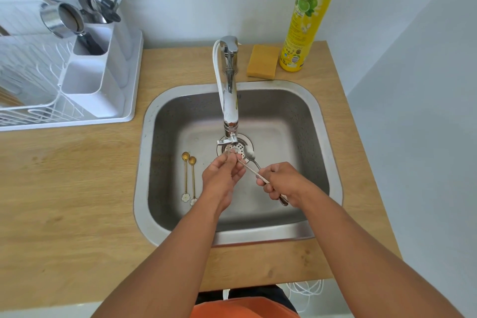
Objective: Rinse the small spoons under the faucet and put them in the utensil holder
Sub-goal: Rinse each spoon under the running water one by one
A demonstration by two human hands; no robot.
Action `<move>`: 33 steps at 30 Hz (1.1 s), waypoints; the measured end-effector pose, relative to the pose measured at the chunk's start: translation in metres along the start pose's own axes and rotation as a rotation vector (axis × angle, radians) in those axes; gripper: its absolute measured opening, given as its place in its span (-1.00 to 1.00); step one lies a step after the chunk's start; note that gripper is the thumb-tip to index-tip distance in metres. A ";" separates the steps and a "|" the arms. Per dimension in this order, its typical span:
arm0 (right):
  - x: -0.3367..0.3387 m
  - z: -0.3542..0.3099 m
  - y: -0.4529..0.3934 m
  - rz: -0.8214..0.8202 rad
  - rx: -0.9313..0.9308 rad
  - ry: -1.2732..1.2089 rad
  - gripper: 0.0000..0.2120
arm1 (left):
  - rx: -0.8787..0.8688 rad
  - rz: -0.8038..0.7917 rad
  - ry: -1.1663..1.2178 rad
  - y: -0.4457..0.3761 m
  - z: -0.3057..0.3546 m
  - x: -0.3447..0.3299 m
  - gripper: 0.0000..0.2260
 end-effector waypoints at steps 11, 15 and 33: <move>-0.012 0.001 0.006 -0.022 0.019 -0.071 -0.87 | -0.030 0.176 0.011 0.001 0.015 -0.002 -0.65; -0.013 -0.005 0.003 0.068 0.076 -0.020 -0.85 | -0.008 0.099 -0.002 0.004 0.018 -0.010 -0.81; -0.013 -0.025 0.018 0.330 0.500 0.551 -0.76 | 0.100 0.120 0.112 -0.003 0.025 -0.002 -0.78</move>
Point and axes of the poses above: each hand's wrist, its own y-axis away from the middle knuckle, its own x-axis out of the back of the hand, z = x × y, the point moved 5 cm from there along -y, towards the middle knuckle, and after that the axes turned 8 degrees about -y, right-handed, at the moved point
